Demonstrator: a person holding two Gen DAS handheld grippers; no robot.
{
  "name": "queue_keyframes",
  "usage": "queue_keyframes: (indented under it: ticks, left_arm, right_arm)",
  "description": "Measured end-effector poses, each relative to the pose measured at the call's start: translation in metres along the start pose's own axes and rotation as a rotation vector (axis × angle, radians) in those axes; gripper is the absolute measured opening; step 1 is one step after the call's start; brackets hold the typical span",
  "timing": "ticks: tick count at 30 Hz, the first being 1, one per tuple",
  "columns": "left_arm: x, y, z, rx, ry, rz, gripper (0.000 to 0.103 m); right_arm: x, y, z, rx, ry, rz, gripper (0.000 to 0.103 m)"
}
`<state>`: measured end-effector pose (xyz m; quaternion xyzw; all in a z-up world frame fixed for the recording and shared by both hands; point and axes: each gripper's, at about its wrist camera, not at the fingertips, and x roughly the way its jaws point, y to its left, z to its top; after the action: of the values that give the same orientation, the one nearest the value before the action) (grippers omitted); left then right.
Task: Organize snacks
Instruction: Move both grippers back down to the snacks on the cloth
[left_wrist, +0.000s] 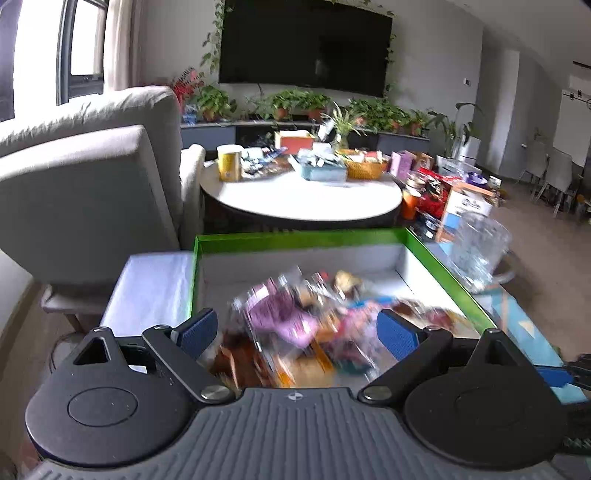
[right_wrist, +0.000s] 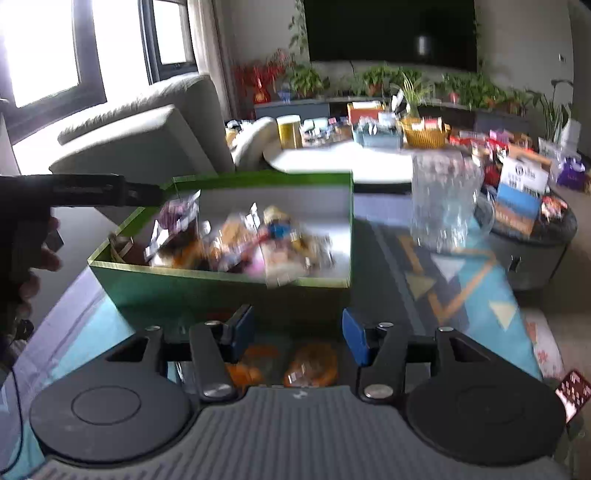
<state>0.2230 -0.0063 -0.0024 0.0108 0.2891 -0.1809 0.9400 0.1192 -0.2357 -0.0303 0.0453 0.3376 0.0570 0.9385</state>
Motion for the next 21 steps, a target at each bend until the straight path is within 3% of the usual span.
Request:
queue_keyframes:
  ticks: [5, 10, 15, 18, 21]
  left_arm:
    - [-0.021, -0.009, -0.033, 0.025, 0.030, -0.018, 0.093]
    - [-0.033, -0.003, -0.061, -0.067, 0.073, -0.056, 0.093]
    - [-0.037, 0.001, -0.076, -0.133, 0.109, -0.052, 0.092]
    - [-0.038, 0.008, -0.085, -0.245, 0.081, -0.055, 0.093]
    - [-0.035, 0.007, -0.087, -0.266, 0.093, -0.040, 0.093]
  right_arm:
    - [0.003, -0.001, -0.013, 0.071, 0.063, 0.075, 0.054]
    - [0.005, 0.023, -0.020, 0.042, 0.089, 0.150, 0.054]
    - [0.024, 0.033, -0.027, 0.080, 0.170, 0.106, 0.054]
    - [0.024, 0.028, -0.029, 0.144, 0.148, 0.101, 0.054]
    - [0.021, 0.026, -0.029, 0.142, 0.150, 0.096, 0.050]
